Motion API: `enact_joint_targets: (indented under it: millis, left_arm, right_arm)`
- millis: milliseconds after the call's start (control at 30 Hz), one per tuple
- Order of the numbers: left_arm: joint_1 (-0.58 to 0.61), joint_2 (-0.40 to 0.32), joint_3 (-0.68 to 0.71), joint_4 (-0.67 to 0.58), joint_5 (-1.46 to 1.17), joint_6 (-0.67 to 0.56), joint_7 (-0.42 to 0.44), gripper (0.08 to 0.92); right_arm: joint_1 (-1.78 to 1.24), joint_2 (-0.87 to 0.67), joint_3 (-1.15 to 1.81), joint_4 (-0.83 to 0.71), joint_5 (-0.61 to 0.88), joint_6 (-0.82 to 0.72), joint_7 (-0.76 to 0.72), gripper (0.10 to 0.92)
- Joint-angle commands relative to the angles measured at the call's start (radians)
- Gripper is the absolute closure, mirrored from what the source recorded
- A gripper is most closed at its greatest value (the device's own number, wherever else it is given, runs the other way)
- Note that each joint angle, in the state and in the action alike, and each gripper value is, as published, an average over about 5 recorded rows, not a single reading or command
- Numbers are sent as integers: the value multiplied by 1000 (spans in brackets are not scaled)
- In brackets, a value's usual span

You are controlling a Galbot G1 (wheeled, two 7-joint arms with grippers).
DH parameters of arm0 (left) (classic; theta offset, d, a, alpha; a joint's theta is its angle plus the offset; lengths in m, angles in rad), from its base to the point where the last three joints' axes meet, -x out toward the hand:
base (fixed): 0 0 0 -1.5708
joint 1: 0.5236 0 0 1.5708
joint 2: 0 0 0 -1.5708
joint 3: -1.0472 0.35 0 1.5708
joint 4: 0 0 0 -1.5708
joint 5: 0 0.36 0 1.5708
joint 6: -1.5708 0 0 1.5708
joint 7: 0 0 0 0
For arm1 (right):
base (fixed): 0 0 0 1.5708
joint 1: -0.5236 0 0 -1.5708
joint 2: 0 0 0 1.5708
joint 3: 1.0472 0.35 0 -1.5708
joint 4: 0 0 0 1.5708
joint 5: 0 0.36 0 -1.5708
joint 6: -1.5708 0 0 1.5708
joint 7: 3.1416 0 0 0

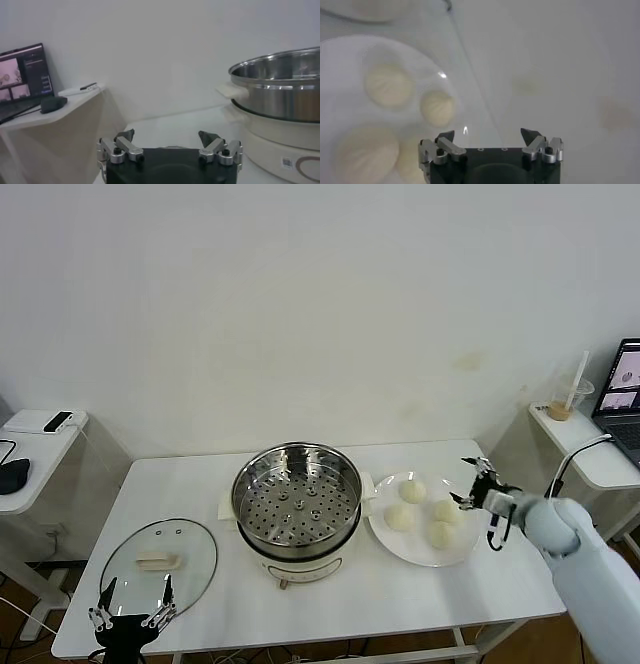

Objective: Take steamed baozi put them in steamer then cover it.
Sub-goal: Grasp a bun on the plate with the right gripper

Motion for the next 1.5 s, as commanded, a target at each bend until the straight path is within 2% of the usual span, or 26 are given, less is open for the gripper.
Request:
enact_joint_targets:
  millis: [33, 200, 367, 633, 1167, 1500]
  left_arm:
    - [-3, 1, -5, 2, 8, 3, 5, 177]
    - [-13, 6, -12, 12, 8, 4, 3, 177]
    - [-27, 19, -24, 18, 8, 12, 5, 177]
    - [-58, 35, -53, 22, -4, 28, 11, 177]
    - [-67, 40, -63, 29, -3, 26, 10, 177]
    - [-64, 41, -68, 32, -1, 22, 7, 177]
  right_arm:
    - [426, -41, -394, -222, -29, 44, -284, 203]
    - [576, 27, -554, -329, 37, 65, -386, 203]
    - [653, 116, -622, -476, 8, 91, -463, 203]
    - [683, 277, -645, -679, -58, 83, -462, 203]
    - [664, 417, -597, -862, -133, 72, -389, 203]
    - [665, 443, -577, -900, -169, 58, -366, 233]
